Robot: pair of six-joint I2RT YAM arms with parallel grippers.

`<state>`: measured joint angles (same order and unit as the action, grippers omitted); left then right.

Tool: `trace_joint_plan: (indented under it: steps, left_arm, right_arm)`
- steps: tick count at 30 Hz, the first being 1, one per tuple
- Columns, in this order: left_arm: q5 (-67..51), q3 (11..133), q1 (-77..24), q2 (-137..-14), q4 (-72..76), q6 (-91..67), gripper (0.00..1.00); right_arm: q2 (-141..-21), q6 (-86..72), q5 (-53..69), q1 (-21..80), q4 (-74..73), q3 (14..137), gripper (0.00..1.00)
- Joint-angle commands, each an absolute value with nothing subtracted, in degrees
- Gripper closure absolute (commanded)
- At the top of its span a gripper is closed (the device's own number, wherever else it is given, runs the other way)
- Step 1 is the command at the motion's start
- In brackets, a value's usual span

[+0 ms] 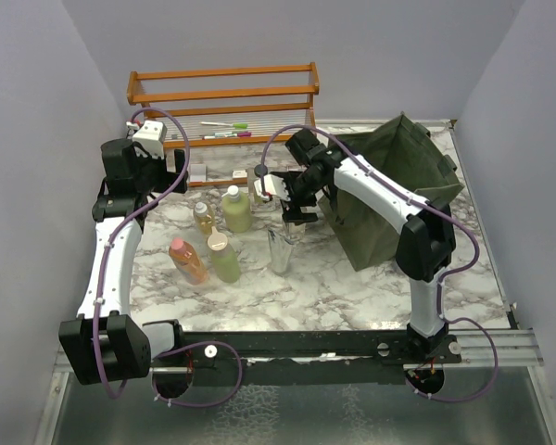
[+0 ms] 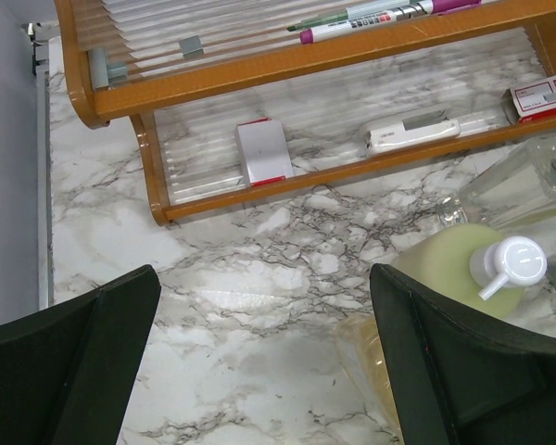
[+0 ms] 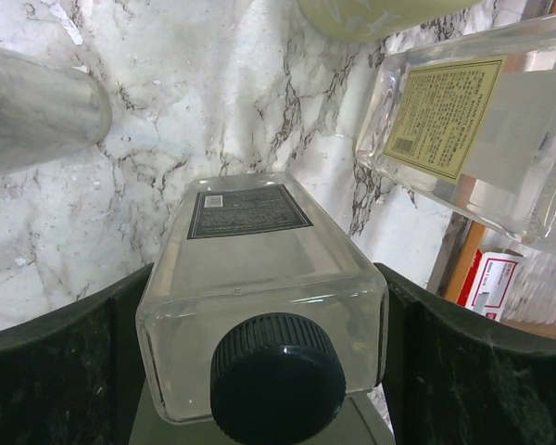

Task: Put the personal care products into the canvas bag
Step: Pick up the care product from the center of the board.

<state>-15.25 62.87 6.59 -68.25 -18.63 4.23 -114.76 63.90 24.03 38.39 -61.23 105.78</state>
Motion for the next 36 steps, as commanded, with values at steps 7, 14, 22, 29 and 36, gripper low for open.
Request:
trace_joint_plan:
  steps: [7, 14, 22, 29, 36]
  left_arm:
    - [-16.9, 61.9, 6.8, -66.5, -17.4, 4.0, 0.01]
    - [-17.3, 62.1, 6.8, -66.8, -17.4, 3.7, 0.01]
    - [-17.7, 61.8, 6.7, -66.3, -17.3, 3.4, 0.01]
    - [-18.8, 62.6, 6.8, -66.4, -17.5, 2.4, 0.01]
    - [-19.3, 62.9, 6.8, -65.7, -17.5, 2.0, 0.01]
  right_arm:
    - [-116.2, 61.3, 30.0, 37.0, -62.8, 106.9, 0.15]
    - [-114.9, 60.2, 33.7, 35.9, -61.2, 106.0, 0.13]
    - [-114.8, 59.8, 35.5, 34.9, -61.3, 105.5, 0.21]
    - [-111.5, 56.5, 38.3, 34.6, -58.8, 104.9, 0.52]
    - [-107.8, 48.8, 36.9, 34.6, -53.8, 105.2, 0.72]
